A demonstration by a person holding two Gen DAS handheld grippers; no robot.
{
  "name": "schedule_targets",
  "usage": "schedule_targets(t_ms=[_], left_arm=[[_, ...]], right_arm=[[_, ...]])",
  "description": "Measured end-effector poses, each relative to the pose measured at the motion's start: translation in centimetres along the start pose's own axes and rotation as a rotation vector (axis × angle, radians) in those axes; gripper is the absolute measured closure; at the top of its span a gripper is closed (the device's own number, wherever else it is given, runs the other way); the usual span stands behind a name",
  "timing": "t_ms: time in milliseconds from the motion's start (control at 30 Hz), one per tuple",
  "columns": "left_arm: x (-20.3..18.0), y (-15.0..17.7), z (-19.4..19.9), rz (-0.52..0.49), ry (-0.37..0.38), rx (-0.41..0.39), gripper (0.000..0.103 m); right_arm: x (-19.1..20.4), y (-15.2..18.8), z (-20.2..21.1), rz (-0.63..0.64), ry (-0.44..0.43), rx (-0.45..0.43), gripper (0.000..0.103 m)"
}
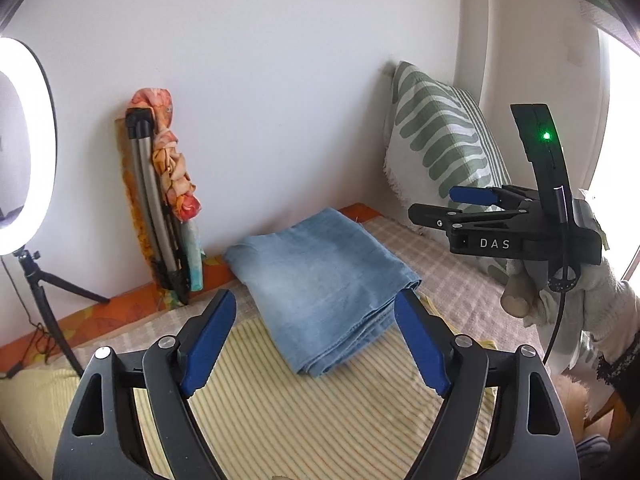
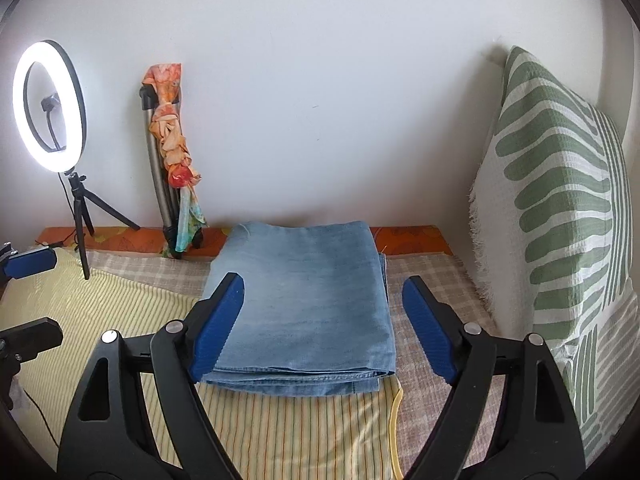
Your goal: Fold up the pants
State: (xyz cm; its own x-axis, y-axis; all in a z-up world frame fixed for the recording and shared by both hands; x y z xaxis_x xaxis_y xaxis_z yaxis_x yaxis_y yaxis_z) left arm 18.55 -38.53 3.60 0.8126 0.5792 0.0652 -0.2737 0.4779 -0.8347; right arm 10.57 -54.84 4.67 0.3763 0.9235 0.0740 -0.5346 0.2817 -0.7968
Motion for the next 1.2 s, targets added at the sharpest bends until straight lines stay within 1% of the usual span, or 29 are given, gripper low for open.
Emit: schedule_targets(t_ms=[67, 100, 200, 400, 500, 600, 733, 867, 1100, 1200], left_arm=[[-0.3, 0.6, 1.4, 0.004, -0.005, -0.004, 0.021], [-0.5, 0.9, 2.1, 0.004, -0.016, -0.005, 0.021], [-1.2, 1.8, 3.7, -0.007, -0.039, -0.006, 0.02], [-2.3, 3.9, 6.4, -0.019, -0.066, -0.025, 0.018], [-2.3, 5.0, 7.3, -0.003, -0.069, -0.024, 0.018], [-2.3, 6.1, 8.1, 0.017, -0.06, -0.027, 0.017], [-2.2, 7.5, 8.6, 0.029, -0.107, -0.009, 0.017], [-2.3, 8.4, 8.8, 0.024, -0.113, 0.004, 0.017], [-2.0, 9.2, 8.9, 0.036, -0.109, -0.002, 0.016], [-2.0, 9.6, 8.9, 0.028, -0.117, -0.003, 0.013]], right_arm=[[0.8, 0.6, 1.7, 0.015, -0.002, -0.015, 0.015], [1.2, 0.9, 2.5, 0.023, -0.003, -0.023, 0.011], [2.4, 2.1, 4.6, 0.044, -0.003, -0.048, 0.003], [4.3, 5.1, 7.5, 0.066, -0.011, -0.061, 0.001], [4.7, 6.5, 8.2, 0.046, -0.015, -0.054, 0.0], [5.0, 8.0, 8.5, 0.018, -0.029, -0.032, 0.0], [5.2, 9.9, 8.7, -0.008, -0.013, -0.034, 0.0], [5.2, 11.4, 8.4, -0.048, -0.028, -0.027, 0.0], [5.0, 12.3, 7.8, -0.085, -0.027, -0.031, 0.0], [5.2, 12.4, 7.6, -0.076, -0.023, -0.039, 0.0]])
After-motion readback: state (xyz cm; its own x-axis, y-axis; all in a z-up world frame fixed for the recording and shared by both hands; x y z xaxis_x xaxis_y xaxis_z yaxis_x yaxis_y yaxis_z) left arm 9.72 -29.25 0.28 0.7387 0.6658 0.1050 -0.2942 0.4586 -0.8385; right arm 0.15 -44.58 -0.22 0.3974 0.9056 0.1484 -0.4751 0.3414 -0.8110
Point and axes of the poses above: each gripper's, at about its wrist camera, not at the fingertips, and z roughly against the way its jaws point, x to its left, y to its underside, the point moved 1 cm from there along -z, roughly the way its jaws point, and after that the axes turned 10 degrees about -z, right-handed, at the moved point
